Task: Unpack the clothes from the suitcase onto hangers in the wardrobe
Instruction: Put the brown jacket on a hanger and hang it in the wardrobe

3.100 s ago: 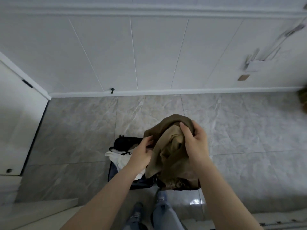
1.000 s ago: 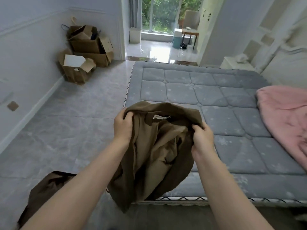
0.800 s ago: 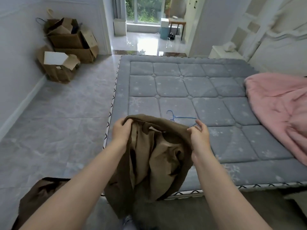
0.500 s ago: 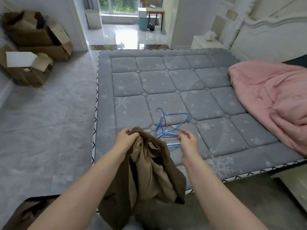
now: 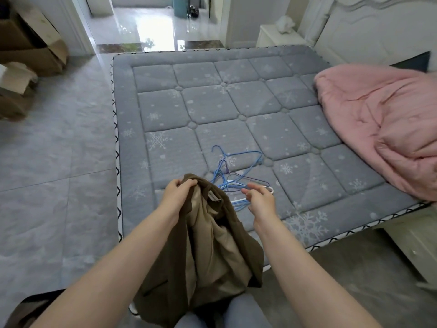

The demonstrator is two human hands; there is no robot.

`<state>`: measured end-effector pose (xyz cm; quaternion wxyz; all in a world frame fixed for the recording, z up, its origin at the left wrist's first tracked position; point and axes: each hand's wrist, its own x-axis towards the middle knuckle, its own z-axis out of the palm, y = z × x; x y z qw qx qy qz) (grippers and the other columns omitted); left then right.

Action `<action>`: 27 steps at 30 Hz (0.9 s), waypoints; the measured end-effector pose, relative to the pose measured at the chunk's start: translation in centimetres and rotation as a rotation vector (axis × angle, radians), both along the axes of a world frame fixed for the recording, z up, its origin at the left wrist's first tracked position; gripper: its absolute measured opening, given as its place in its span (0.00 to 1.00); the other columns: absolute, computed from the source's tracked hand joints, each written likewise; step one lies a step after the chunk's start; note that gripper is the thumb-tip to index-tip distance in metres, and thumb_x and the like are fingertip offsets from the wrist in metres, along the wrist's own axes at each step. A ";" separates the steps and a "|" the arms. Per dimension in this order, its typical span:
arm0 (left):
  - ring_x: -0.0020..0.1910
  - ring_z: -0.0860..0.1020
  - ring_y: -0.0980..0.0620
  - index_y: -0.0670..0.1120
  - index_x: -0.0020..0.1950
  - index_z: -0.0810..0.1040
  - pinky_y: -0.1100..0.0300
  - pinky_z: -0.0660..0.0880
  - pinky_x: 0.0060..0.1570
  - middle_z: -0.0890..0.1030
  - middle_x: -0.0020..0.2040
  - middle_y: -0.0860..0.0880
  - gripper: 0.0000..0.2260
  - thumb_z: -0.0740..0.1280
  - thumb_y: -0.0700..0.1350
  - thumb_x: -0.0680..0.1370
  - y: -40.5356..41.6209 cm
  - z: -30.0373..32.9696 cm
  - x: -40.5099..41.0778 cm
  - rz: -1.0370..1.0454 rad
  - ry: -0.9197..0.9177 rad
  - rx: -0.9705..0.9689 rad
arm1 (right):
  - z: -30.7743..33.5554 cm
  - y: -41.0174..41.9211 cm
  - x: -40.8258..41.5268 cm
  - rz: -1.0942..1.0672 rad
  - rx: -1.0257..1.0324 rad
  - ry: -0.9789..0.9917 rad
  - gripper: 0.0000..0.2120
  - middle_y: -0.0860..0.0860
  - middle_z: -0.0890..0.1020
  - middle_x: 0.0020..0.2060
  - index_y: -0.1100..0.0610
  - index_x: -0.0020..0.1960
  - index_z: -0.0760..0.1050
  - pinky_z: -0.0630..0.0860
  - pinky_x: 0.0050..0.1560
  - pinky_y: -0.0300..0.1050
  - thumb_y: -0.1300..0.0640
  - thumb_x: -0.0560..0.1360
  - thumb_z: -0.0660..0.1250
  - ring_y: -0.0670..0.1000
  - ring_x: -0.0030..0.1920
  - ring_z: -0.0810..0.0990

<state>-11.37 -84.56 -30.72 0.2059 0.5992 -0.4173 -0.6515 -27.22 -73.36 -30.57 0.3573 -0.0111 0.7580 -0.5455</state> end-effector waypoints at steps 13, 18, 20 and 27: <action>0.47 0.81 0.45 0.47 0.51 0.81 0.55 0.77 0.46 0.84 0.46 0.43 0.09 0.72 0.50 0.75 -2.6 -3.7 -8.7 0.072 -0.098 0.031 | -4.7 -5.4 -9.5 0.146 0.012 -0.131 0.11 0.52 0.84 0.44 0.59 0.52 0.80 0.73 0.44 0.38 0.67 0.76 0.60 0.46 0.46 0.80; 0.49 0.82 0.43 0.48 0.48 0.83 0.48 0.78 0.54 0.85 0.46 0.43 0.08 0.73 0.51 0.74 -4.0 -6.4 -11.8 0.181 -0.155 0.103 | -8.2 -8.8 -14.6 0.321 0.114 -0.081 0.11 0.51 0.85 0.44 0.54 0.49 0.79 0.71 0.47 0.42 0.63 0.78 0.59 0.48 0.47 0.81; 0.49 0.81 0.44 0.49 0.48 0.83 0.48 0.78 0.56 0.84 0.47 0.44 0.09 0.72 0.53 0.74 -4.8 -8.0 -12.8 0.232 -0.181 0.134 | -10.2 -10.7 -16.5 0.425 0.172 -0.045 0.09 0.49 0.85 0.44 0.52 0.49 0.79 0.73 0.52 0.46 0.62 0.77 0.61 0.49 0.51 0.81; 0.53 0.80 0.46 0.47 0.57 0.83 0.51 0.76 0.58 0.84 0.53 0.45 0.15 0.70 0.54 0.76 -6.4 -13.8 -14.3 0.379 -0.177 0.282 | -18.5 -15.8 -21.2 0.626 0.370 0.056 0.11 0.52 0.81 0.50 0.53 0.57 0.78 0.75 0.58 0.50 0.59 0.77 0.62 0.53 0.51 0.79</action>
